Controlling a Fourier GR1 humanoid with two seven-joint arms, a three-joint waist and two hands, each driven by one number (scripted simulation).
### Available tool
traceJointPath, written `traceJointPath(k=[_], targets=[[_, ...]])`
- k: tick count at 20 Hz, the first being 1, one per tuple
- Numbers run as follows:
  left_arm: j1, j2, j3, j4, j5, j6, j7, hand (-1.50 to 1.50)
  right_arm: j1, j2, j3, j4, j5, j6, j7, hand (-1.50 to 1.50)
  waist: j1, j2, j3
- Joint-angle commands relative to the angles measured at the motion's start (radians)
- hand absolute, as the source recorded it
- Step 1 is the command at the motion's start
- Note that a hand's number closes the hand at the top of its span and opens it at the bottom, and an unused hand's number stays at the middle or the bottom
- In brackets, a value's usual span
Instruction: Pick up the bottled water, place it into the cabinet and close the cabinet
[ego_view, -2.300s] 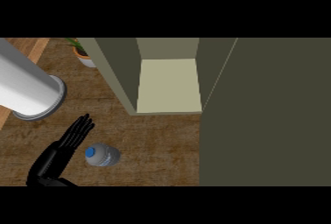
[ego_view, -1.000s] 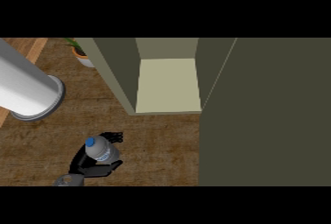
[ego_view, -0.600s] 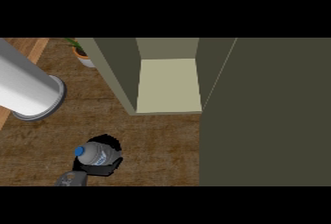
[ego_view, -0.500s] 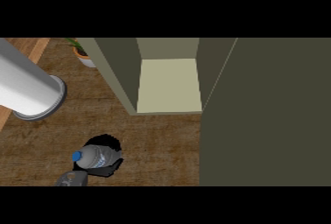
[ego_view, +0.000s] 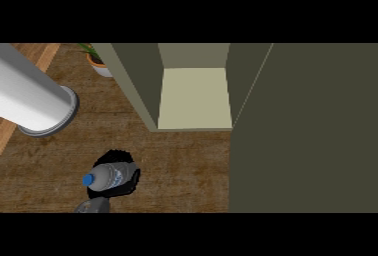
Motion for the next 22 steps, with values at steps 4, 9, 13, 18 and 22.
traceJointPath(k=[4,9,13,18,22], targets=[[0.042,-0.038,-0.147,-0.083,0.162,0.030,0.019,1.50,0.066,-0.006,0.004,-0.144,-0.085,0.011,0.077,-1.50,0.001,-0.001,-0.005],[-0.015,-0.039,-0.310,-0.199,0.320,0.165,0.151,1.50,-0.014,0.011,-0.004,-0.064,-0.066,-0.009,0.078,-1.50,0.002,0.001,-0.005],[0.033,-0.039,-0.480,-0.348,0.409,0.303,0.202,1.50,0.016,0.012,0.015,-0.082,-0.060,0.014,0.059,-1.50,-0.001,-0.001,-0.005],[-0.035,-0.029,-0.474,-0.491,0.315,0.438,0.344,1.50,-0.004,0.014,-0.014,-0.074,-0.071,0.004,0.063,-1.50,0.006,0.001,-0.005],[-0.145,-0.039,-0.587,-0.515,0.326,0.621,0.388,1.50,-0.024,0.035,0.008,-0.061,-0.065,-0.009,0.080,-1.50,-0.005,0.005,-0.006]])
